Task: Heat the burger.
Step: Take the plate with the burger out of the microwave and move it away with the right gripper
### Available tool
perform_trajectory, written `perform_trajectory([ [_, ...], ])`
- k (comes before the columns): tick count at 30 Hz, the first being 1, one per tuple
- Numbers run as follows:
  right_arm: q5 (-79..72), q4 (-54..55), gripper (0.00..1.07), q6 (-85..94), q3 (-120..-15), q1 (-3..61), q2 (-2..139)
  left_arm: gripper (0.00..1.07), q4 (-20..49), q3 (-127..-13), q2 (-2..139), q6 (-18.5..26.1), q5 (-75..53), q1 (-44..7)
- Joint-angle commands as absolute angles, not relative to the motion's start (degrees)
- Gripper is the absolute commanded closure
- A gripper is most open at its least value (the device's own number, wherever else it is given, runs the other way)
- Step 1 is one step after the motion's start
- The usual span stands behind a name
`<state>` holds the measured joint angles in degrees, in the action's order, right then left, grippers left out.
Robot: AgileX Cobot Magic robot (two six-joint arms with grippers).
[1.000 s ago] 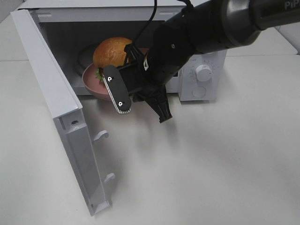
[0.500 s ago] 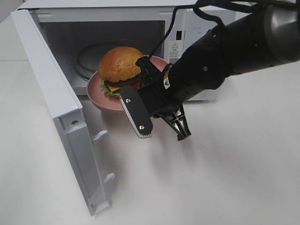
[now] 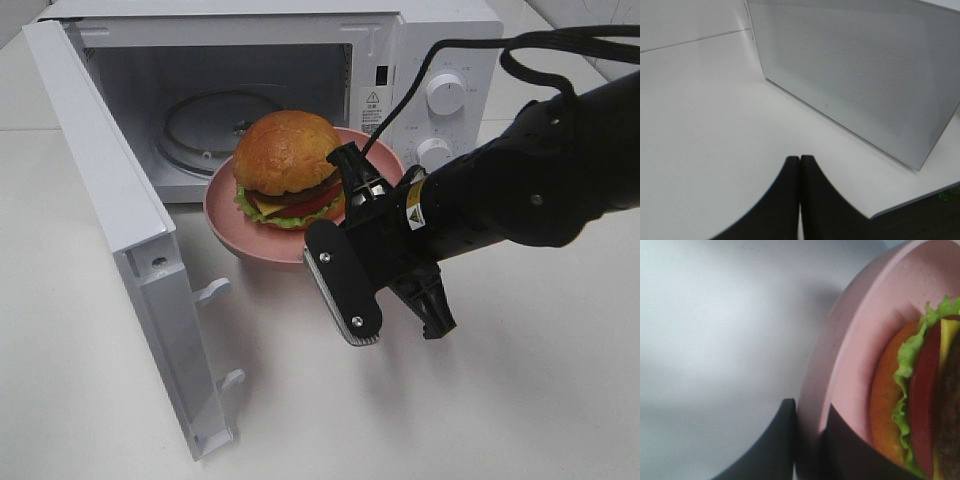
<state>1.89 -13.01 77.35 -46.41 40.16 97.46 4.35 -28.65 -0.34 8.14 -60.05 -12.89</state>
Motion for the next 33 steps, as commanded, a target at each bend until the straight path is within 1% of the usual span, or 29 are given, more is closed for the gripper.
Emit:
perform_trajectory([
  [1,-2.9,-14.3,1.07,78.0,-44.0,40.0,94.4,1.06,4.9,-28.4,-1.4,8.0,-59.2,-12.7],
  [9,-2.1,-14.4,1.07,78.0,-37.4,40.0,88.9,1.06,4.9,-28.4,-1.4,8.0,-59.2,-12.7],
  [12,-1.8,-14.4,1.07,78.0,-36.6,40.0,88.4,1.06,4.9,-28.4,-1.4,8.0,-59.2,-12.7],
  [14,-1.5,-14.5,1.07,78.3,-33.5,40.0,86.0,1.06,4.9,-28.4,-1.4,8.0,-59.2,-12.7],
  [21,-1.5,-15.6,1.07,78.3,-27.6,40.0,82.9,1.06,4.9,-28.4,-1.4,8.0,-59.2,-12.7],
  [33,-1.3,-15.6,1.07,70.2,-23.3,40.0,81.8,1.06,4.9,-28.4,-1.4,8.0,-59.2,-12.7],
])
